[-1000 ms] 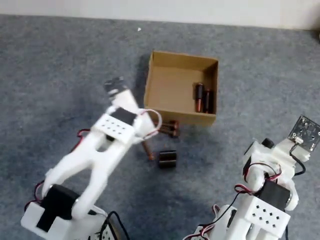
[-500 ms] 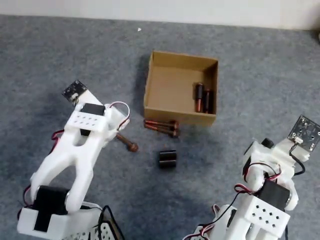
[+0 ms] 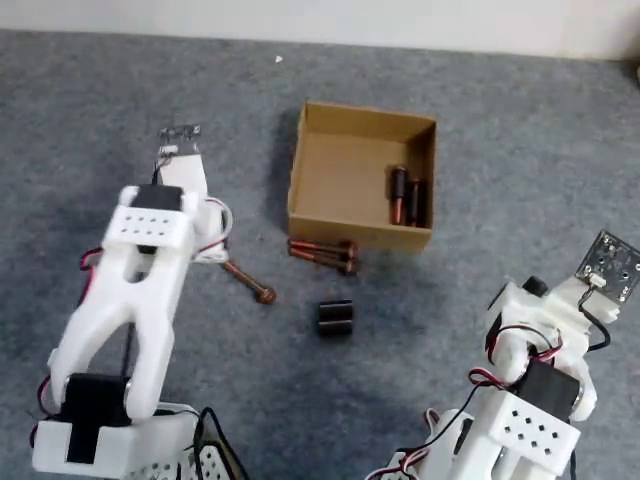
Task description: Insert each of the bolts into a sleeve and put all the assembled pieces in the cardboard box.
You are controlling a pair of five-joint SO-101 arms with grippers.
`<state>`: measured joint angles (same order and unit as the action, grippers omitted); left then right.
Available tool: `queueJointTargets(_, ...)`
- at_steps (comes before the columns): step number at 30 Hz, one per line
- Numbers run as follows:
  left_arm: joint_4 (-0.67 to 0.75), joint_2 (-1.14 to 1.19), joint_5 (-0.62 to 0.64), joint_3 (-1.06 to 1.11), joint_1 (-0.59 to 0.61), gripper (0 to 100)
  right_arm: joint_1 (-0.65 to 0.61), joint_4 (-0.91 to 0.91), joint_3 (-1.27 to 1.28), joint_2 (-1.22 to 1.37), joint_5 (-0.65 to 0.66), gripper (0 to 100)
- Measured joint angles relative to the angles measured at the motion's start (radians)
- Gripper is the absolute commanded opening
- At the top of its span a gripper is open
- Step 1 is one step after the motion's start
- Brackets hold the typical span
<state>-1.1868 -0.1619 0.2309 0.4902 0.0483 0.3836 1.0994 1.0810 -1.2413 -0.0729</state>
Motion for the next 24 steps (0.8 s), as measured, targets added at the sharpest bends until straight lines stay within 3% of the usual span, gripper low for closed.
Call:
queueJointTargets(6,0.0,0.0,-0.494,-0.026,0.034,3,0.0,0.0,0.0,0.0,0.0,0.5)
queueJointTargets(15,0.0,0.0,-1.122,-0.029,0.035,7,0.0,0.0,0.0,0.0,0.0,0.5)
queueJointTargets(19,0.0,0.0,-1.286,-0.029,0.034,18,0.0,0.0,0.0,0.0,0.0,0.5)
queueJointTargets(24,0.0,0.0,-1.327,-0.029,-0.029,20,0.0,-0.002,0.0,0.0,0.0,0.5)
